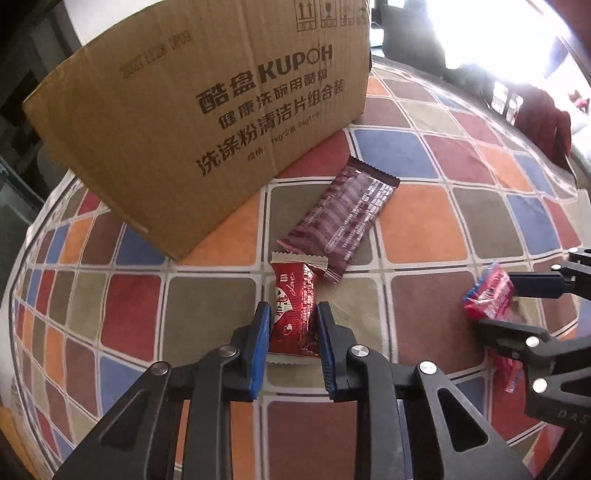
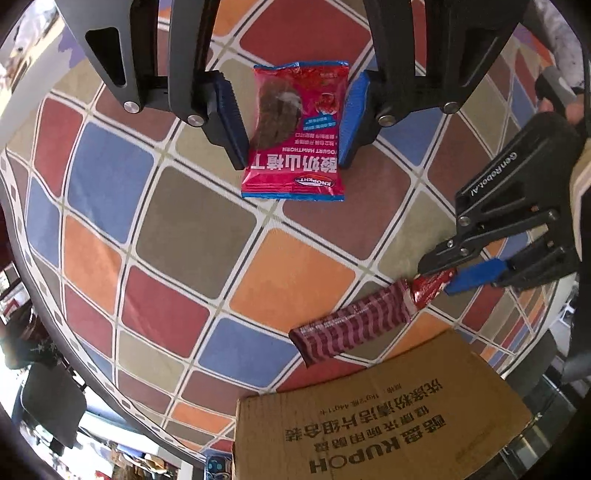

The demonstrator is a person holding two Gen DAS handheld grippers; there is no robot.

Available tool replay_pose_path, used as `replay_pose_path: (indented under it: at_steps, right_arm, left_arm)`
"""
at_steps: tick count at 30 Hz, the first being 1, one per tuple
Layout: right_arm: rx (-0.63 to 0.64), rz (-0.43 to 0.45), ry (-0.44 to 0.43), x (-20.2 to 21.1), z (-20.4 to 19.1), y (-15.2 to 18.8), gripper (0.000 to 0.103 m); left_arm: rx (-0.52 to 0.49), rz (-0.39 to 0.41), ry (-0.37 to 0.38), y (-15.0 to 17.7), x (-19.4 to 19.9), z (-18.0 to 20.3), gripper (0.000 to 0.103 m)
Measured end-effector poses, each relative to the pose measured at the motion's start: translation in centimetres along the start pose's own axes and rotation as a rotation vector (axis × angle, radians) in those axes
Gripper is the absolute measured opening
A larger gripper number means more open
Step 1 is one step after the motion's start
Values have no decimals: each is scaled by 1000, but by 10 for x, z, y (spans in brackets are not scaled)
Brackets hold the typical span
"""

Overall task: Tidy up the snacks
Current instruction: 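Grasp the red candy bar with the left tool while the right tool grasps the red yogurt packet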

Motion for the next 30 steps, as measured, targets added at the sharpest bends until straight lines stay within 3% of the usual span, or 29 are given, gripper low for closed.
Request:
replay_pose_path:
  at_steps: [7, 9, 12, 19, 21, 23, 30]
  right_arm:
    - [32, 30, -48, 2, 0, -10, 45]
    - [41, 35, -56, 4, 2, -12, 45]
    - [58, 64, -61, 7, 3, -18, 45]
    - [101, 117, -58, 15, 1, -30, 45]
    - [107, 121, -61, 15, 1, -31, 45]
    - [109, 115, -68, 14, 0, -30, 45]
    - [110, 108, -87, 14, -1, -31, 45]
  left_arm:
    - [150, 29, 34, 9, 14, 5, 23]
    - [192, 31, 14, 12, 19, 6, 23]
    - [243, 50, -1, 14, 28, 13, 9]
    - [312, 50, 26, 19, 28, 12, 9]
    - [310, 52, 19, 18, 29, 11, 19]
    - [293, 52, -8, 15, 31, 7, 38]
    - [210, -4, -20, 8, 11, 6, 40]
Point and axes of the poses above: each gripper's, at about its wrist camera, not at the fingertips, and x roughly against the way its jaws point, z to its right, y to its underside, the point moved 10 cm from there along -x, roughly the way its jaws point, and after that the axes turned 10 degrees about -x, right-handed, at the moved point
